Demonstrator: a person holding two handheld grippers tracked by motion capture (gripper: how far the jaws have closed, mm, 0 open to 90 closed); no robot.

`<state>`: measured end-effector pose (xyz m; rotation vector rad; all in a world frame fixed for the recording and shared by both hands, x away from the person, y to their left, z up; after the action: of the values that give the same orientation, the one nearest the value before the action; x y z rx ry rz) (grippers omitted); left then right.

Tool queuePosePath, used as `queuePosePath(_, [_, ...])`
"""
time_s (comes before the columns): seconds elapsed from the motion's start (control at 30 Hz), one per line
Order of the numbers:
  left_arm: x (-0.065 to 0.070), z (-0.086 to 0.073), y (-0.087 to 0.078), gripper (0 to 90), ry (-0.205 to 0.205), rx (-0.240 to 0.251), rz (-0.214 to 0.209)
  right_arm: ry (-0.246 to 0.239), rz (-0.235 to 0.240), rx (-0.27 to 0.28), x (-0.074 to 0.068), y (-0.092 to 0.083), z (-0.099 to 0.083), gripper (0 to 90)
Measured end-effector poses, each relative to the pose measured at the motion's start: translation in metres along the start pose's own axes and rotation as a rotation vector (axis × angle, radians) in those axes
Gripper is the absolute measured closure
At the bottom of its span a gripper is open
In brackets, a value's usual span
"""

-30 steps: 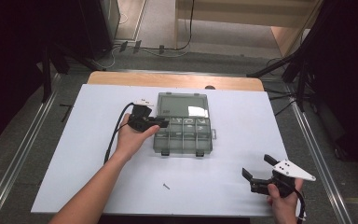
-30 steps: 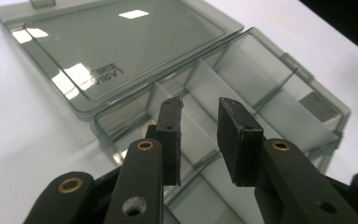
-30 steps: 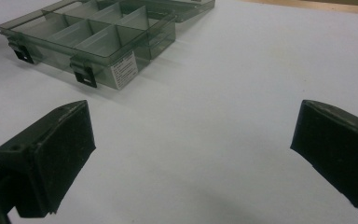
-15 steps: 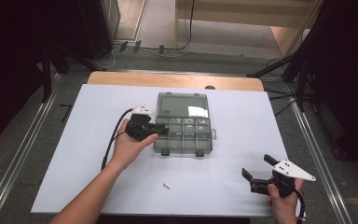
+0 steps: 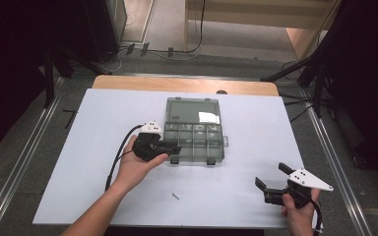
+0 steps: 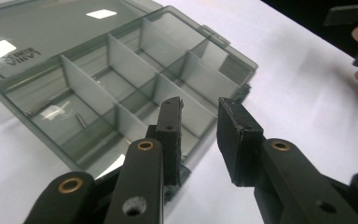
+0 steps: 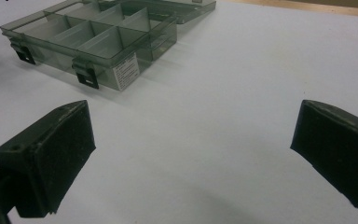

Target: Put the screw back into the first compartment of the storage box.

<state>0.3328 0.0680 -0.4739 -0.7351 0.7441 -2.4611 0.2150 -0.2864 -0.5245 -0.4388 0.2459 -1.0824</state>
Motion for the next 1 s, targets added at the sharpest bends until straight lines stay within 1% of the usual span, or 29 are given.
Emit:
queuePosePath(0.17, [0.008, -0.007, -0.002, 70.4, 0.008, -0.007, -0.010, 0.000, 0.000, 0.001, 0.000, 0.000, 0.000, 0.0])
queuePosePath(0.2, [0.010, -0.009, -0.002, 70.4, 0.004, -0.006, -0.012, 0.001, 0.001, 0.001, 0.000, 0.000, 0.000, 0.0])
queuePosePath(0.5, [0.023, -0.025, -0.006, 70.4, 0.022, -0.014, -0.025, -0.003, 0.004, 0.000, -0.001, 0.001, 0.000, 0.0])
queuePosePath(0.67, [0.025, -0.034, -0.007, 70.4, 0.022, -0.020, -0.025, -0.005, 0.002, -0.002, -0.001, 0.001, 0.000, 0.0])
queuePosePath(0.7, [0.026, -0.037, -0.007, 70.4, 0.015, -0.021, -0.030, -0.008, 0.003, 0.001, -0.001, 0.001, 0.000, 0.0])
queuePosePath(0.83, [0.028, -0.046, -0.005, 70.4, 0.006, -0.027, -0.036, -0.002, 0.001, 0.001, -0.001, 0.001, 0.000, 0.0])
queuePosePath(1.0, [0.031, -0.057, -0.004, 70.4, 0.008, -0.046, -0.044, -0.002, 0.003, -0.004, -0.002, 0.002, 0.000, 0.0])
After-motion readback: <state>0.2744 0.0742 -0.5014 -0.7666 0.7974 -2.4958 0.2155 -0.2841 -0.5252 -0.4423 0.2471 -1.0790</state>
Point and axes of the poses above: each handheld gripper's, and its own axes: y roughly forward along the jaws, z roughly out of its top, x roughly to its right, the point moved 5 cm from there along y, roughly forward along the jaws, and after that the axes turned 8 degrees about -y, right-handed, at the moved point
